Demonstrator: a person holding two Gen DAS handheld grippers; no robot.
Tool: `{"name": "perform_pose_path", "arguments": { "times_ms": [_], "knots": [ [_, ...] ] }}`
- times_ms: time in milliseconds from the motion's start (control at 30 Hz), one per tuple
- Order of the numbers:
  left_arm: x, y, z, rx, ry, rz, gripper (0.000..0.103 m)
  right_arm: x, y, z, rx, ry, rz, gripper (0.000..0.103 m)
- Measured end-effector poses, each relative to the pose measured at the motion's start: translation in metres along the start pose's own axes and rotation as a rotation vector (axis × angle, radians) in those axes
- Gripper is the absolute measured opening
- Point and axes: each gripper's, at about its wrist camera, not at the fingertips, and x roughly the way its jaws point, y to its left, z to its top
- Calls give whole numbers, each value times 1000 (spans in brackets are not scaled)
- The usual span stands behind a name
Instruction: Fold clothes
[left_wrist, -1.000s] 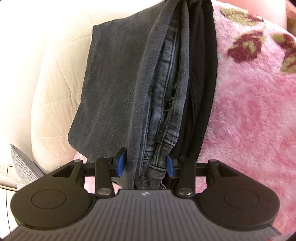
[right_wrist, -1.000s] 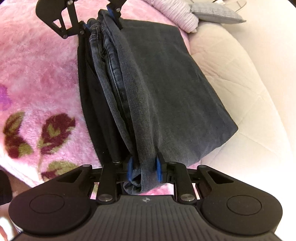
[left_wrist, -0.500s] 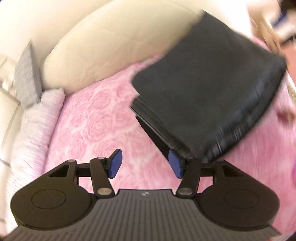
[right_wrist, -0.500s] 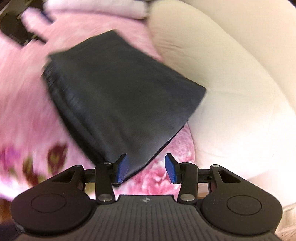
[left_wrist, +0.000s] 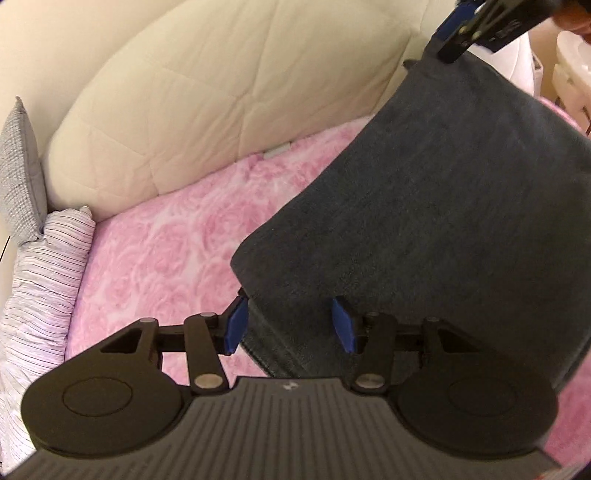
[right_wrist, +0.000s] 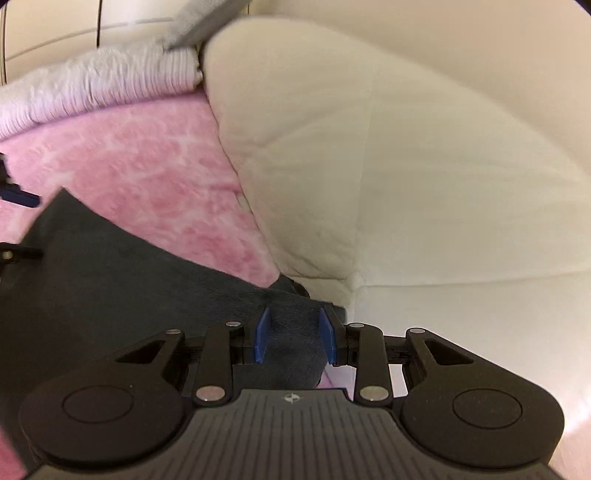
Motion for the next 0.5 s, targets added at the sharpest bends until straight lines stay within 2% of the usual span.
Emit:
{"name": "perform_pose_path", "arguments": {
  "times_ms": [100, 200, 367, 500],
  "knots": [
    [6, -5, -2, -5, -2, 6, 47, 37, -8, -5, 31, 66, 46, 27],
    [2, -10, -4, 8, -6, 19, 46, 53, -15, -11, 73, 87, 92, 28],
    [-11, 6, -5, -19, 1, -31, 46, 51, -26, 0, 144, 109, 145, 30],
    [-27, 29, -1, -129, -59, -80, 46, 15, -29, 5, 168, 22, 127, 30]
  ]
}}
